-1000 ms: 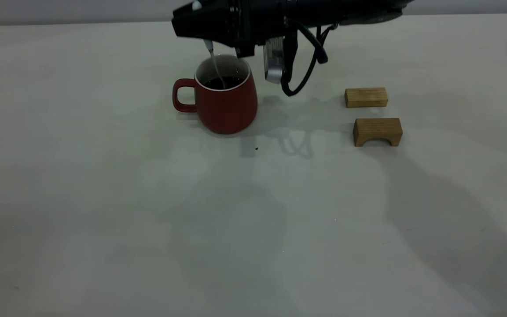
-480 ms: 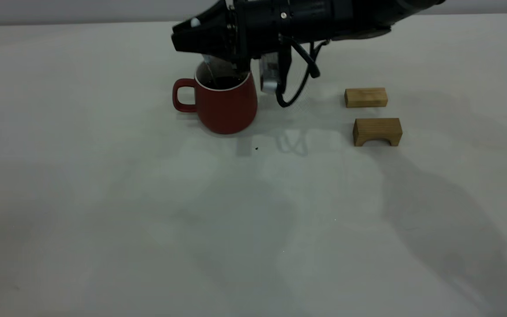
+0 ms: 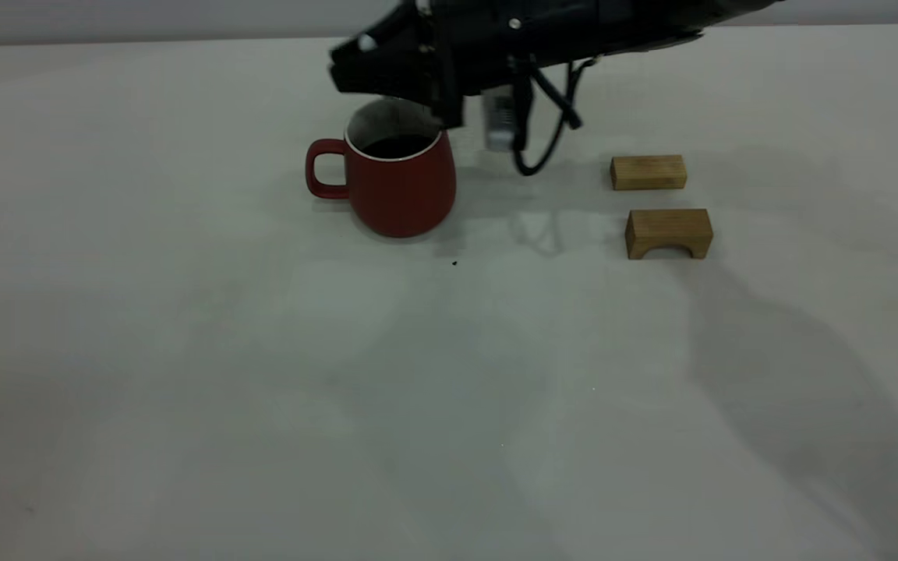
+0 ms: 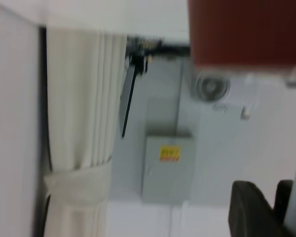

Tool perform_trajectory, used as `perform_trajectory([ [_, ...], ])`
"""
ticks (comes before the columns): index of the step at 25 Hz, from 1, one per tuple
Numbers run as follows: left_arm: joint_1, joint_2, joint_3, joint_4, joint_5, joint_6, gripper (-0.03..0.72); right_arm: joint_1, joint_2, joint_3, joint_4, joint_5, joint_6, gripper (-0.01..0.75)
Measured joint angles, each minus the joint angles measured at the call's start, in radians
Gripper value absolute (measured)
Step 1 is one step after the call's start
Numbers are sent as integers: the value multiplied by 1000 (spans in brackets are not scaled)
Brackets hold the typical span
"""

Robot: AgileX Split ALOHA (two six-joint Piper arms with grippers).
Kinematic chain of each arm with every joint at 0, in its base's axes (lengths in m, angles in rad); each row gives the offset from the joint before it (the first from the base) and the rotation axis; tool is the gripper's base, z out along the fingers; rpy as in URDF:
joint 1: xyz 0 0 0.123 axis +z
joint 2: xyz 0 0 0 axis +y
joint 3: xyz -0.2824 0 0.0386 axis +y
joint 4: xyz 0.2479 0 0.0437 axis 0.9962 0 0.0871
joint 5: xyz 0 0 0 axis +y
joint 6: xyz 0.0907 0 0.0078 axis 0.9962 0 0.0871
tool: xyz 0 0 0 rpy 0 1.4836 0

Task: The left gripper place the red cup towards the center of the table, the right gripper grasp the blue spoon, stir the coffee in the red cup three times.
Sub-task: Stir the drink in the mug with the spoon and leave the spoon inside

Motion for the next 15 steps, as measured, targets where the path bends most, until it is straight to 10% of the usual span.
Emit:
perform_trajectory([
  [15,0,0,0,0,0,-1,521,24,-32,1,-21,62,21,118],
])
